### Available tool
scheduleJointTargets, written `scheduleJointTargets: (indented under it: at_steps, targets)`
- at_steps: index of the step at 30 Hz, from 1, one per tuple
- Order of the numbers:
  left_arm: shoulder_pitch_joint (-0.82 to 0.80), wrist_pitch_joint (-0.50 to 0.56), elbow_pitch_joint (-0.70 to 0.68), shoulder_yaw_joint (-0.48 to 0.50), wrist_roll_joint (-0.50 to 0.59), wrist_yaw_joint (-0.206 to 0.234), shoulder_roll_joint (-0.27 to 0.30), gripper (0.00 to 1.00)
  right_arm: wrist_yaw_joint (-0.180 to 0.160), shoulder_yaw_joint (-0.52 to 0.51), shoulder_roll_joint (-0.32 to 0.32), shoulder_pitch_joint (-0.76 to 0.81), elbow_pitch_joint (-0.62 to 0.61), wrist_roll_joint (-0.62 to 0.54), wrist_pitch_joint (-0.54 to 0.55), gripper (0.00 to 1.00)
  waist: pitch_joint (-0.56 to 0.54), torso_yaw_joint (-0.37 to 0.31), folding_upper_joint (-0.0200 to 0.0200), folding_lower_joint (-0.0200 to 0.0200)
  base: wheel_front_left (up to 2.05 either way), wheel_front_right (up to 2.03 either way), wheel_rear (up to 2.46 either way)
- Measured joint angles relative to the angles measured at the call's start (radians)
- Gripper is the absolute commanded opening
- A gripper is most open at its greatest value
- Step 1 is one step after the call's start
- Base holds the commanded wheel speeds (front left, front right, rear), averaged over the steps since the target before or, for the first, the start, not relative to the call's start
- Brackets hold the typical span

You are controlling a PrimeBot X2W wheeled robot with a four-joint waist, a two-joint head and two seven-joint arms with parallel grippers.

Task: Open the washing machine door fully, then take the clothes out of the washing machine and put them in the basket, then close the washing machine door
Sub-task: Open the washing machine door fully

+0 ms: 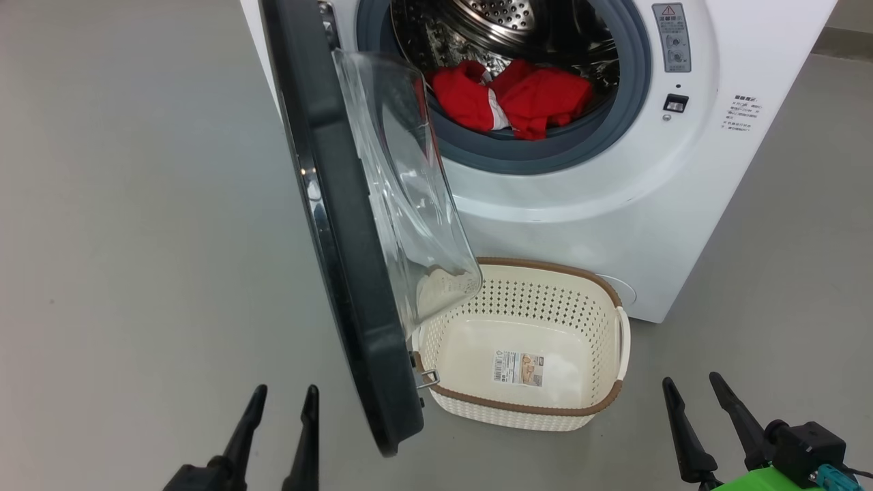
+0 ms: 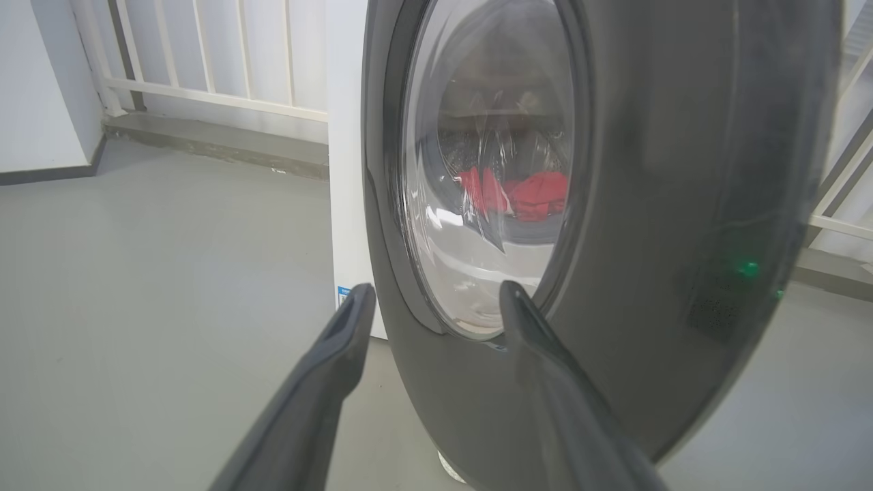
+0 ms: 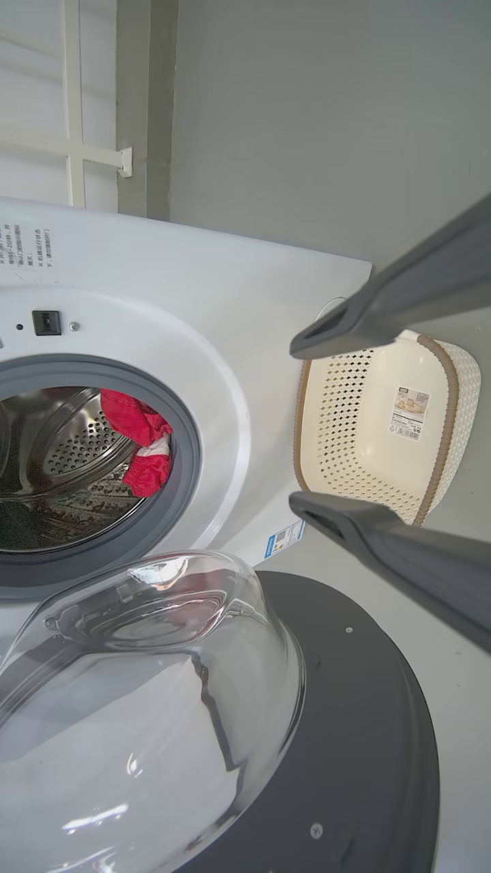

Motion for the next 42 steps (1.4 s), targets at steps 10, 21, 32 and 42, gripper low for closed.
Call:
scheduleJointTargets:
  at_steps: [10, 21, 32, 42]
  targets:
    - [-0.012, 0.000, -0.157, 0.043, -0.005, 0.002, 0.000, 0.00, 0.000, 0.001, 0.001, 0.000, -0.005, -0.007, 0.000, 1.00, -0.001, -0.001, 0.0000, 0.0001, 0.00, 0.00, 0.00]
    - [-0.092, -0.007, -0.458, -0.036, -0.006, 0.023, 0.000, 0.00, 0.000, 0.003, 0.001, 0.000, -0.010, -0.009, -0.001, 1.00, 0.006, -0.010, 0.0000, 0.0000, 0.00, 0.00, 0.00]
    - [-0.089, -0.007, -0.372, -0.247, 0.003, -0.035, 0.003, 0.00, 0.000, 0.002, 0.001, -0.002, -0.012, -0.009, -0.001, 1.00, 0.023, -0.016, 0.0000, 0.0000, 0.00, 0.00, 0.00]
    - [-0.089, -0.007, -0.189, -0.313, -0.057, -0.053, 0.005, 0.00, 0.000, 0.005, -0.001, -0.005, -0.012, -0.009, -0.001, 1.00, 0.039, -0.020, 0.0000, 0.0000, 0.00, 0.00, 0.00]
